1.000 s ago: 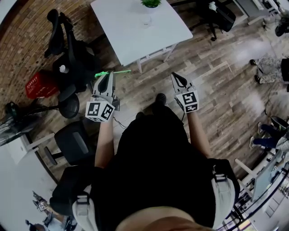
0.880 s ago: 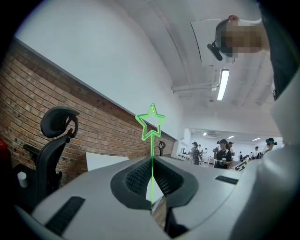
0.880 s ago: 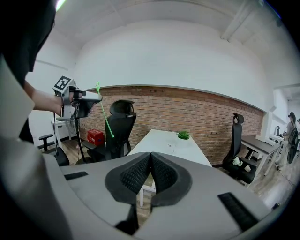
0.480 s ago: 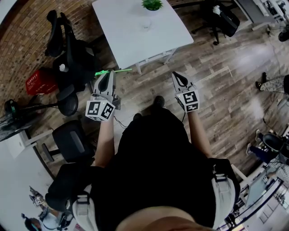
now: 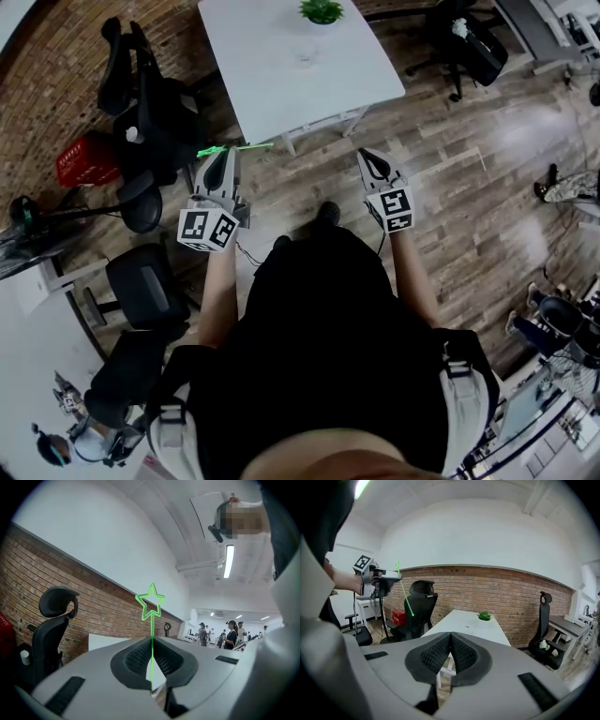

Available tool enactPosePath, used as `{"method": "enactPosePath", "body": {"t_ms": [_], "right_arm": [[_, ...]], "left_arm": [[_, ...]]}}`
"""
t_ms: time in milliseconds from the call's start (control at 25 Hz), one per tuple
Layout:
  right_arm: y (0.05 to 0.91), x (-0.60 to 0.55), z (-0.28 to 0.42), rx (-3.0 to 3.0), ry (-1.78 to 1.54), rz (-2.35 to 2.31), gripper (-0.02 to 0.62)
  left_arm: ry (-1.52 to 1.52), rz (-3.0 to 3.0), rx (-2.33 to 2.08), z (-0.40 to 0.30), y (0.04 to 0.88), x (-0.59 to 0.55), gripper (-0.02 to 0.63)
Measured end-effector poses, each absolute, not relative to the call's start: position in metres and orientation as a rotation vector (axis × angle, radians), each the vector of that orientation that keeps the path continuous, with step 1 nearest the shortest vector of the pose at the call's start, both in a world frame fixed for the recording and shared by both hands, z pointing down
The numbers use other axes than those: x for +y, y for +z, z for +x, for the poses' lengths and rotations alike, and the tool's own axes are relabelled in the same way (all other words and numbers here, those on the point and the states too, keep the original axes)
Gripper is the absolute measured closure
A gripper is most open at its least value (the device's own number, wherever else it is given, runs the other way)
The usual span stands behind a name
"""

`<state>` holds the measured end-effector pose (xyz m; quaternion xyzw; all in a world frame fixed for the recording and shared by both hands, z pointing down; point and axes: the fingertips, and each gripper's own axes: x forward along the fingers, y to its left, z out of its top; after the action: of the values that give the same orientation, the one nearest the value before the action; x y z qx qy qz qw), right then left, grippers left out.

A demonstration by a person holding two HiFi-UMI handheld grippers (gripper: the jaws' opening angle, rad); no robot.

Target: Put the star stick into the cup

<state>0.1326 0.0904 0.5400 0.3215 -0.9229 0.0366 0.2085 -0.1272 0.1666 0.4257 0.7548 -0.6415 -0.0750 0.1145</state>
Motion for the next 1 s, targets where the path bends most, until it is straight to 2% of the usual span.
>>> {"method": "enactPosePath", "body": {"t_ms": [1000], "right_arm": [[0.537, 0.041, 0.175, -2.623, 0.088, 0.793, 0.597]], "left_arm": [[-0.193, 2.21, -1.969, -0.067, 0.41, 0.138, 0.583]]}}
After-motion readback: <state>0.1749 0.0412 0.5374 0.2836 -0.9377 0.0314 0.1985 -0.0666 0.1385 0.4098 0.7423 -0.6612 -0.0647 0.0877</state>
